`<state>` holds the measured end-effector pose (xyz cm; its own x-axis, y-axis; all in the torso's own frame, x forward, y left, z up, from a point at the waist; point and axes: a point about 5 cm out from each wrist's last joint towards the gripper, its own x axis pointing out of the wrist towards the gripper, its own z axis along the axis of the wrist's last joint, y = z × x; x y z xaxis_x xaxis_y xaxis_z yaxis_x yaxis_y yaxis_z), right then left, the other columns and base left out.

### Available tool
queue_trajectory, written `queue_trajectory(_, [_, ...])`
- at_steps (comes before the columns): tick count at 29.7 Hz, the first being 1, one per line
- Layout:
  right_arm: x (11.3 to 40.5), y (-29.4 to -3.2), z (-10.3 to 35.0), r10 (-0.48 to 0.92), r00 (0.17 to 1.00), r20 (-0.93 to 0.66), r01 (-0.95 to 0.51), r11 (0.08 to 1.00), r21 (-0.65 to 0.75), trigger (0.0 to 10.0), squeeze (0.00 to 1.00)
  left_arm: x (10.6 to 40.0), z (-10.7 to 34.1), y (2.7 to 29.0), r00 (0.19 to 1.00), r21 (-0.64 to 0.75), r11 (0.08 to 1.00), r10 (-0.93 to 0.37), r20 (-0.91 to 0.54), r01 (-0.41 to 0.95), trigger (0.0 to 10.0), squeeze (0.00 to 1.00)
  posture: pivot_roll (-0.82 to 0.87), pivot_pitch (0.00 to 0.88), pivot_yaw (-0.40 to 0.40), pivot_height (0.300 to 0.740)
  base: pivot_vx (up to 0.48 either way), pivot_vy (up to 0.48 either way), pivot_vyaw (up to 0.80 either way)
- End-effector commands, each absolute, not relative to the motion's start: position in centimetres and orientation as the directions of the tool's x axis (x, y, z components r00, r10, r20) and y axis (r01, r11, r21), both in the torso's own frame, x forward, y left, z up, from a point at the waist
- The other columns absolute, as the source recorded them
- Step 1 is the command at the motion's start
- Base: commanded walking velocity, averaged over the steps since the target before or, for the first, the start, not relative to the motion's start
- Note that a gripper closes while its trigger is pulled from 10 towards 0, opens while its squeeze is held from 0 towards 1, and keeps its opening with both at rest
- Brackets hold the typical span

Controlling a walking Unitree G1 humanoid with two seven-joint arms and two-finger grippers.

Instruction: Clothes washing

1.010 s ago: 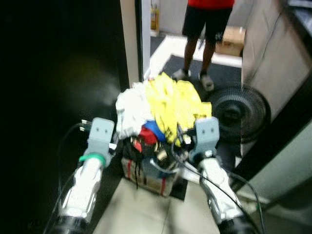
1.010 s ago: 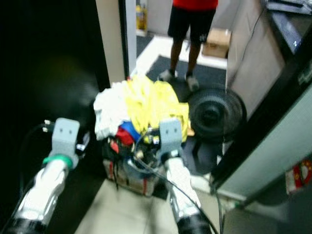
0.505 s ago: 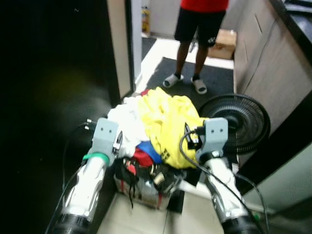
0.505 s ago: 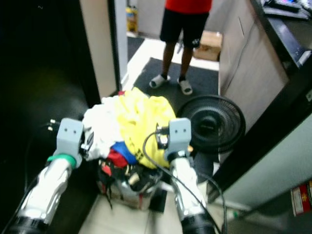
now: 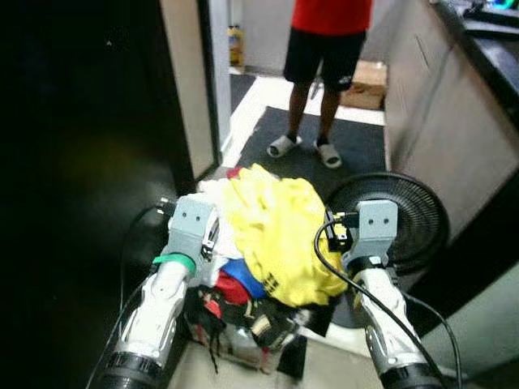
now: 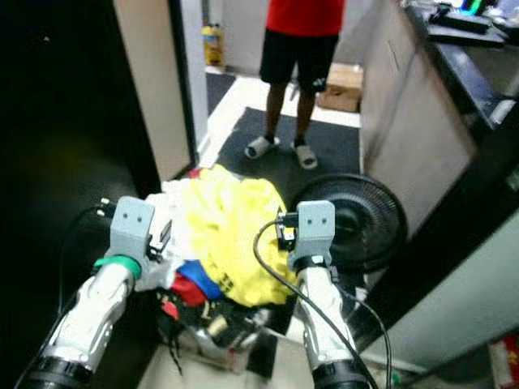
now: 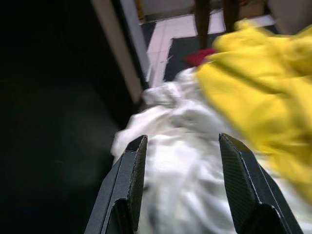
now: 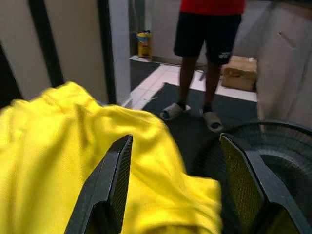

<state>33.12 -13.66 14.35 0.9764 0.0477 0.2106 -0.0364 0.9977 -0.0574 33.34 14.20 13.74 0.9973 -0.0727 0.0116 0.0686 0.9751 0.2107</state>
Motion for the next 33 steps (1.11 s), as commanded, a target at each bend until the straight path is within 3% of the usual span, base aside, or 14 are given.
queue_trajectory(1, [32.9, -13.6, 13.7, 0.051, 0.981, 0.185, -0.039, 0.997, -0.068, 10.0, 0.0, 33.2, 13.1, 14.1, 0.997, 0.208, 0.975, -0.077, -0.013, 0.078, 10.0, 0.0, -0.04, 0.063, 0.083, 0.74, 0.48, 0.0, 0.0])
queue_trajectory(7, [32.9, -13.6, 13.6, 0.052, 0.982, 0.181, -0.041, 0.997, -0.065, 10.0, 0.0, 33.3, 13.1, 14.1, 0.998, 0.193, 0.979, -0.066, -0.012, 0.067, 10.0, 0.0, -0.04, 0.062, 0.082, 0.74, 0.427, 0.0, 0.0])
queue_trajectory(21, [32.9, -13.6, 14.3, 0.083, 0.973, 0.215, -0.053, 0.988, -0.143, 10.0, 0.0, 33.3, 12.5, 14.2, 0.988, 0.208, 0.966, -0.14, -0.068, 0.151, 10.0, 0.0, -0.05, 0.058, 0.082, 0.74, 0.0, 0.0, 0.0])
queue_trajectory(25, [33.0, -13.8, 15.5, 0.109, 0.96, 0.257, -0.067, 0.984, -0.167, 10.0, 0.0, 33.6, 13.1, 14.7, 0.985, 0.11, 0.98, -0.163, -0.064, 0.169, 10.0, 0.0, -0.05, 0.057, 0.083, 0.74, 0.0, 0.0, 0.0])
queue_trajectory(30, [33.0, -13.1, 16.3, 0.249, 0.942, 0.223, -0.225, 0.966, -0.128, 10.0, 0.0, 33.3, 13.6, 14.0, 0.953, -0.078, 0.955, -0.293, -0.078, 0.287, 10.0, 0.0, -0.05, 0.064, 0.083, 0.74, 0.0, 0.0, 0.0])
queue_trajectory(33, [33.0, -13.2, 16.5, 0.29, 0.936, 0.201, -0.269, 0.955, -0.128, 10.0, 0.0, 32.7, 13.2, 13.4, 0.926, -0.082, 0.929, -0.367, -0.095, 0.36, 10.0, 0.0, -0.05, 0.076, 0.08, 0.74, 0.0, 0.0, 0.0])
